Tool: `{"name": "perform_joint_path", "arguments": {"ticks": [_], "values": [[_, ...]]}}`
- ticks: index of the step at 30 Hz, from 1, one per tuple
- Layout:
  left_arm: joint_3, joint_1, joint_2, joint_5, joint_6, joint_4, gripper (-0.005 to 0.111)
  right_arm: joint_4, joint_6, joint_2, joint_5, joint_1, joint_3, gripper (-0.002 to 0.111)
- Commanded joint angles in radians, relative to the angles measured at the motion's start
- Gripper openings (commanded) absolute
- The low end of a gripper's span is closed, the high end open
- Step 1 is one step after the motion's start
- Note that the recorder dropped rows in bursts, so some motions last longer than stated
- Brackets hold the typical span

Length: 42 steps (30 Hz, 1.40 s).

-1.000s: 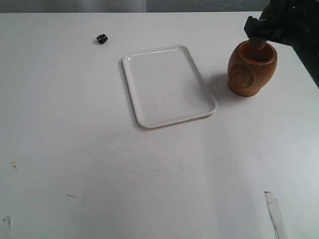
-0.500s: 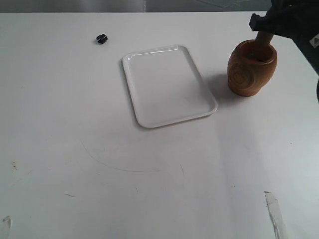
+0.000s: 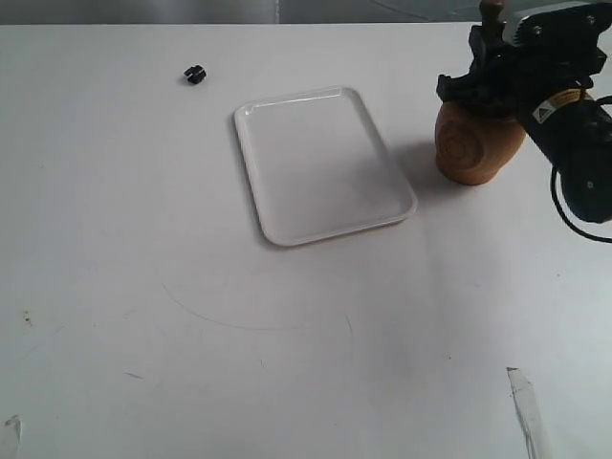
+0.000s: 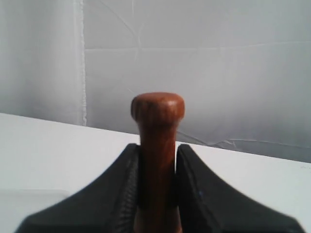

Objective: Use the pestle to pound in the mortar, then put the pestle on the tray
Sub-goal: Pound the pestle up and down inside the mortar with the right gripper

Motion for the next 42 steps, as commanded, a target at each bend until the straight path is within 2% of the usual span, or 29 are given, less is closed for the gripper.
{"name": "perform_joint_path", "arguments": {"ticks": [1, 6, 17, 20, 25, 33, 38, 42], "values": [[0.001, -0.008, -0.001, -0.003, -0.008, -0.007, 0.0, -0.03, 0.013, -0.169, 0.075, -0.002, 0.007, 0.0], [0.001, -0.008, -0.001, -0.003, -0.008, -0.007, 0.0, 0.005, -0.054, -0.304, 0.161, -0.002, 0.032, 0.0], [0.001, -0.008, -0.001, -0.003, -0.008, -0.007, 0.0, -0.002, -0.029, 0.037, -0.018, -0.002, 0.053, 0.0], [0.001, -0.008, -0.001, -0.003, -0.008, -0.007, 0.0, -0.014, -0.029, 0.07, -0.072, -0.002, 0.053, 0.0], [0.001, -0.008, -0.001, -0.003, -0.008, -0.007, 0.0, -0.05, 0.006, -0.051, -0.1, -0.002, 0.053, 0.0], [0.001, -0.008, -0.001, -0.003, -0.008, -0.007, 0.0, -0.043, -0.025, -0.314, 0.043, -0.002, 0.053, 0.0], [0.001, -0.008, -0.001, -0.003, -0.008, -0.007, 0.0, -0.043, -0.028, -0.293, 0.078, -0.002, 0.053, 0.0], [0.001, -0.008, -0.001, -0.003, -0.008, -0.007, 0.0, -0.031, -0.056, -0.178, 0.063, -0.002, 0.053, 0.0]]}}
